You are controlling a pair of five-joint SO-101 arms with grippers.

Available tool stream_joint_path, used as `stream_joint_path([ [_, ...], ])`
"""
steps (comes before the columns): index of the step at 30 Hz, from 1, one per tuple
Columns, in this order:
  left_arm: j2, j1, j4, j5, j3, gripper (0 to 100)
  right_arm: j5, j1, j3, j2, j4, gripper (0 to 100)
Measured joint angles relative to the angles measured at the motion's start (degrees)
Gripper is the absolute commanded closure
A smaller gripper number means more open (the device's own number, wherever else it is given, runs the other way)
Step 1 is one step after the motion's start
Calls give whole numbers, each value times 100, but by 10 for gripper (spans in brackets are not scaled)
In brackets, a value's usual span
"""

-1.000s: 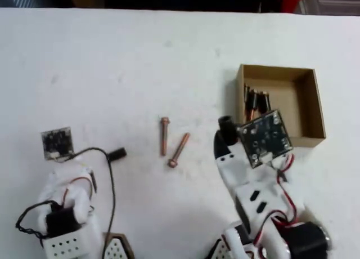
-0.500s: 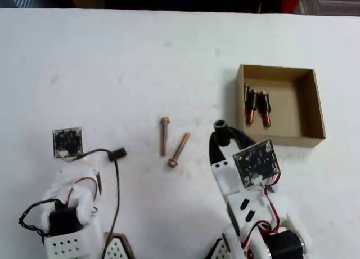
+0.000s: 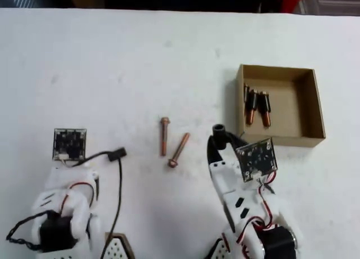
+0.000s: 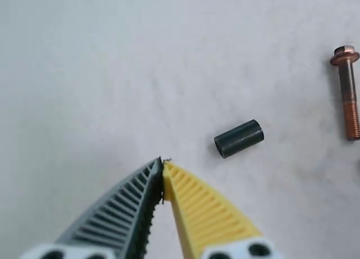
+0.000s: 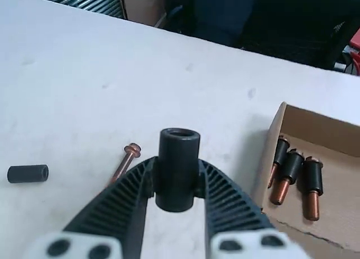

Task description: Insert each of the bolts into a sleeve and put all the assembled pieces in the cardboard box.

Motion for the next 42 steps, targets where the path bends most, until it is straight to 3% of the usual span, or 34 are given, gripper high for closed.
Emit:
stream_joint_path([
  [9, 88, 0, 44, -536, -598, 976, -413, 0, 923, 44, -932, 981],
  [14, 1301, 62, 44, -545, -1389, 976, -580, 0, 1327, 44, -1477, 981],
  [20, 3262, 738, 44, -510, -2180, 976, -615, 0, 1653, 44, -1908, 981],
  [30, 4932, 2119, 44, 273, -3007, 973, -615, 308, 2444, 53, -2910, 981],
  [34, 5679, 2514, 44, 334, -3385, 973, -615, 492, 2769, 70, -3420, 981],
  [42, 7754, 3103, 44, 1222, -4624, 973, -624, 492, 2857, 62, -3754, 981],
])
